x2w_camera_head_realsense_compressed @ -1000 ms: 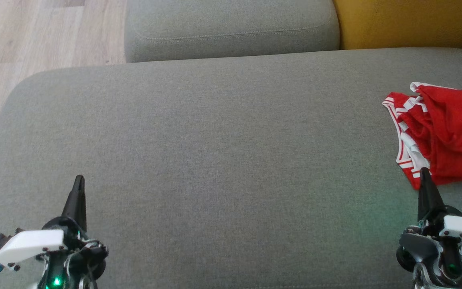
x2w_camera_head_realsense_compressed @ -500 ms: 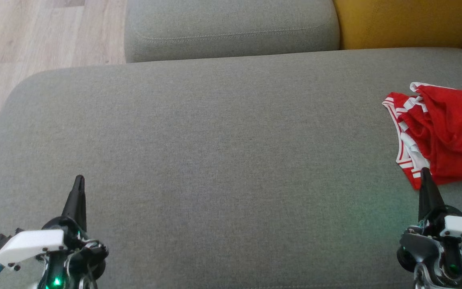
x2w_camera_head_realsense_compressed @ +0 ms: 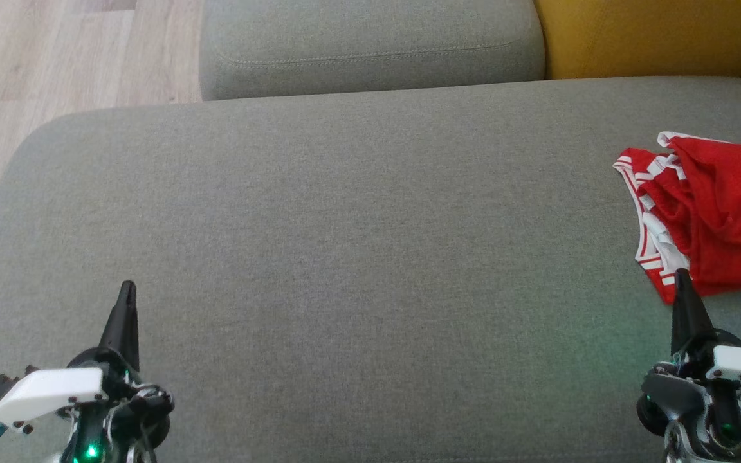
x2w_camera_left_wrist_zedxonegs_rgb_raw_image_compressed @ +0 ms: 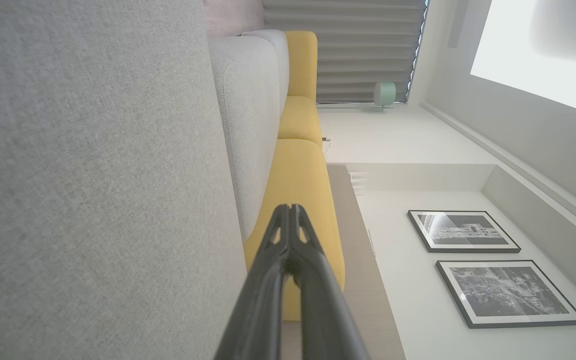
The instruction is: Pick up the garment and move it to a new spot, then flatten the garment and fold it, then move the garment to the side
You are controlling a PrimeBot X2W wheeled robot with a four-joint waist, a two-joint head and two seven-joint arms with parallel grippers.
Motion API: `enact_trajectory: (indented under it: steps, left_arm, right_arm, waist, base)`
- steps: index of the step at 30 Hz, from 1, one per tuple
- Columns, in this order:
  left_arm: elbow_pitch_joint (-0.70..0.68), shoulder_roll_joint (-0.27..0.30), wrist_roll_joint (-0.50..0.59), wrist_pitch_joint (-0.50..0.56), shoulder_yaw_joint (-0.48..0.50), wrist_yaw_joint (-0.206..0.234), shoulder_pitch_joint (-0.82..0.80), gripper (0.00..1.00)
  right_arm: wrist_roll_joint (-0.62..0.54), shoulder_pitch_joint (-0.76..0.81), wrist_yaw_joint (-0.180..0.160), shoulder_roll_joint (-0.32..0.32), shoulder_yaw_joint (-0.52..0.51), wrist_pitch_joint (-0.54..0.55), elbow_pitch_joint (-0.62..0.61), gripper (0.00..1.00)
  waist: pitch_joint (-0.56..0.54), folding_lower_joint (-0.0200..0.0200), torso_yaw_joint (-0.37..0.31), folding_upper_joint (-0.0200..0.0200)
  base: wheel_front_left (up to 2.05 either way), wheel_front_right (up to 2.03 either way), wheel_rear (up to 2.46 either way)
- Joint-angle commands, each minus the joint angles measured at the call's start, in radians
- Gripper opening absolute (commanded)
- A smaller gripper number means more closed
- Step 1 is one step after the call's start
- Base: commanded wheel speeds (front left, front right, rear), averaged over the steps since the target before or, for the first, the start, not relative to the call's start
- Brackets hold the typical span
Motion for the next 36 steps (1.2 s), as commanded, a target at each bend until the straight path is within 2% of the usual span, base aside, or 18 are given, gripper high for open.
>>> enact_trajectory:
  steps: [1, 36]
  left_arm:
    - [-0.03, 0.006, -0.003, 0.007, 0.035, -0.007, -0.055, 0.0]
    - [-0.03, 0.005, -0.002, 0.008, 0.036, -0.007, -0.055, 0.0]
  right_arm:
    - [-0.006, -0.049, -0.001, -0.011, 0.017, 0.005, -0.031, 0.0]
    - [-0.01, -0.049, -0.001, -0.007, 0.011, 0.009, -0.03, 0.0]
  waist:
    - [0.0, 0.0, 0.0, 0.0]
    - [0.0, 0.0, 0.0, 0.0]
  base:
    - [0.0, 0.0, 0.0]
    - [0.0, 0.0, 0.0]
